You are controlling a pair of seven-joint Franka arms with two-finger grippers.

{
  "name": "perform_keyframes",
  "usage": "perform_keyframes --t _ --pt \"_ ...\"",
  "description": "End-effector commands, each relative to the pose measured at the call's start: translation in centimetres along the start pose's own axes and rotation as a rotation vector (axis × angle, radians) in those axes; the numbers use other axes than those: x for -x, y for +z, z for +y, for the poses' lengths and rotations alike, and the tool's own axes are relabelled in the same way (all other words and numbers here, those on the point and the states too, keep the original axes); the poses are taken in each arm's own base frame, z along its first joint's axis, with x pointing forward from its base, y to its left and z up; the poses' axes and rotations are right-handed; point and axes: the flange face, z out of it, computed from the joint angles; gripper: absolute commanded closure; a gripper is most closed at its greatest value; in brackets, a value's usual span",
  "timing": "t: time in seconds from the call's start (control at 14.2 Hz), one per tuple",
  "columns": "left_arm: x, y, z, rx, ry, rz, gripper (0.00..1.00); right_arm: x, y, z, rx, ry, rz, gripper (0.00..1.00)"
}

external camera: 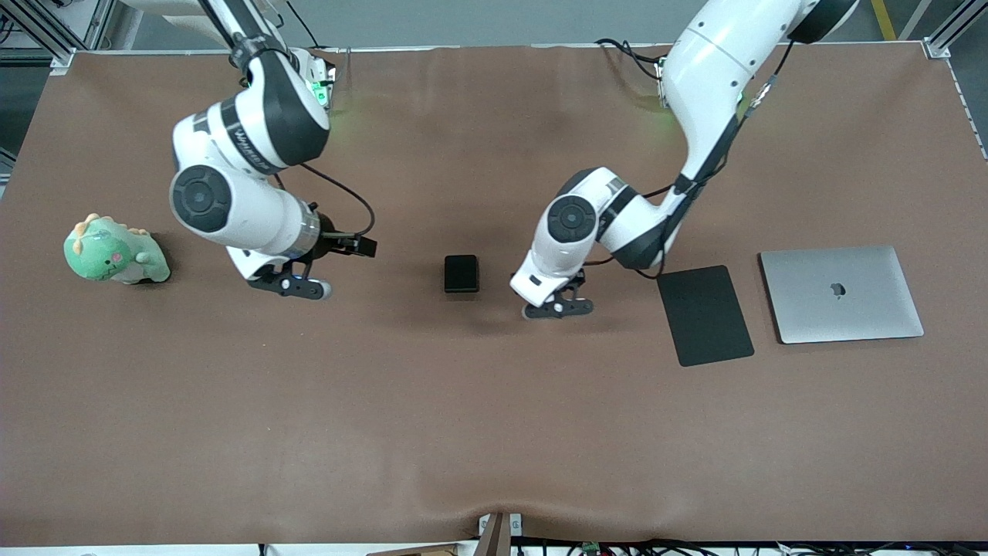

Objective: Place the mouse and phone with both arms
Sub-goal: 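Grasp the mouse with the left gripper while the right gripper reaches the phone, then lower the mouse onto the pad while the right gripper grasps the phone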

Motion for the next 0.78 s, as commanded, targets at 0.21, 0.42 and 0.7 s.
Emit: perform_keyframes --t 0.21,0.42,0.7 --pt "-4.9 -6.2 -10.5 -0.073 0.027 0.015 1.00 2.9 7.1 -4.0 -0.024 -0.016 0.065 0.00" --pt "-5.6 -5.9 -16.1 -0.100 0.028 -0.011 1.00 3.5 11.0 -6.7 -0.037 0.036 0.096 0.00" --pt "-7.4 -5.6 -23.4 -0.109 0.045 -0.037 1.00 2.9 16.2 -8.5 -0.058 0.027 0.145 0.00"
